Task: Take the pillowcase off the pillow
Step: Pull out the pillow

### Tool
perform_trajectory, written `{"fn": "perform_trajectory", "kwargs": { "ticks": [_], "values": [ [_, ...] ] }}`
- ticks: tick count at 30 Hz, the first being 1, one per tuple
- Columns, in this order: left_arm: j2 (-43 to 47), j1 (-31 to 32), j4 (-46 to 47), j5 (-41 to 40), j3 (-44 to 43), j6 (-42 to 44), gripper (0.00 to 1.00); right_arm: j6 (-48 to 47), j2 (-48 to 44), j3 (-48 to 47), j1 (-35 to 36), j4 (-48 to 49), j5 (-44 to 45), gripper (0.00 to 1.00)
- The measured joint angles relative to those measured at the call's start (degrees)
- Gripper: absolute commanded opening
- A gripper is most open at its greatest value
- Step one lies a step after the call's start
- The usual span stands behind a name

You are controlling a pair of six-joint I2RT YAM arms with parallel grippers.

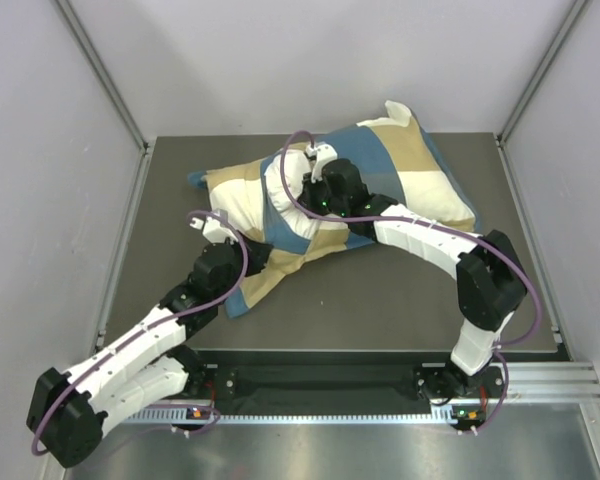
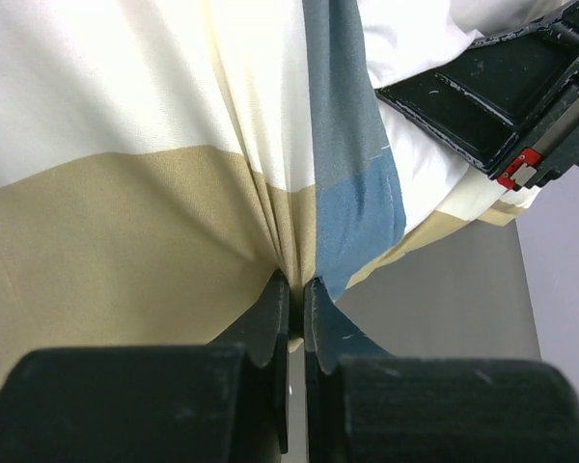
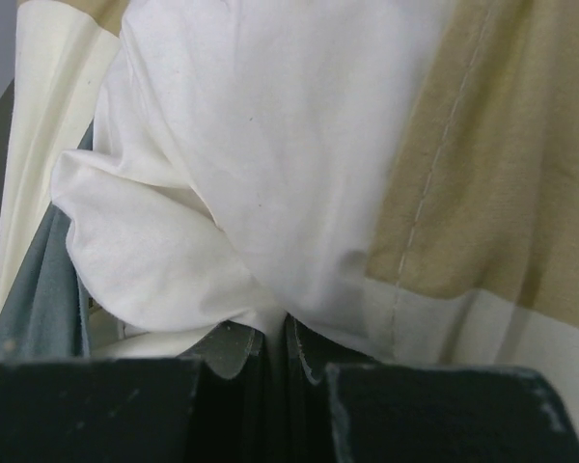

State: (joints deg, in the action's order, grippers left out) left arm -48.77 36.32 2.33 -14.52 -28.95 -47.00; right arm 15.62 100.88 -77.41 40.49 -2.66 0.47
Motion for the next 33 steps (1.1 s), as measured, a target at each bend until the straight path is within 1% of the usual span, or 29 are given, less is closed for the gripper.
{"fn": "perform_trajectory", "kwargs": {
  "ticks": [12, 20, 26, 29, 32, 33],
  "values": [
    [12.02, 0.00, -7.15, -0.57, 3.37, -1.20, 0.00, 1.62, 0.07, 0.11, -0.04, -0.35, -7.98, 0.00],
    [15.98, 0.00, -11.43, -0.52, 3.58, -1.33, 0.00, 2.49, 0.04, 0.70, -0.04, -0.09, -10.97, 0.00],
    [18.58, 0.04, -10.97, 0.50, 5.86, -1.29, 0.00, 2.69, -0.68, 2.36, -0.04, 0.72, -12.50, 0.00],
    [18.21, 0.04, -8.07, 1.95, 7.78, -1.07, 0.00, 2.56, -2.56, 5.14, -0.04, 1.95, -12.31, 0.00],
    [12.81, 0.02, -3.85, 3.06, 8.13, -0.90, 0.00, 1.86, -5.09, 7.72, -0.04, 2.29, -10.05, 0.00],
    [9.53, 0.02, -1.73, 3.37, 7.96, -0.85, 0.00, 1.55, -6.27, 8.66, -0.04, 2.16, -8.50, 0.00]
  ]
}}
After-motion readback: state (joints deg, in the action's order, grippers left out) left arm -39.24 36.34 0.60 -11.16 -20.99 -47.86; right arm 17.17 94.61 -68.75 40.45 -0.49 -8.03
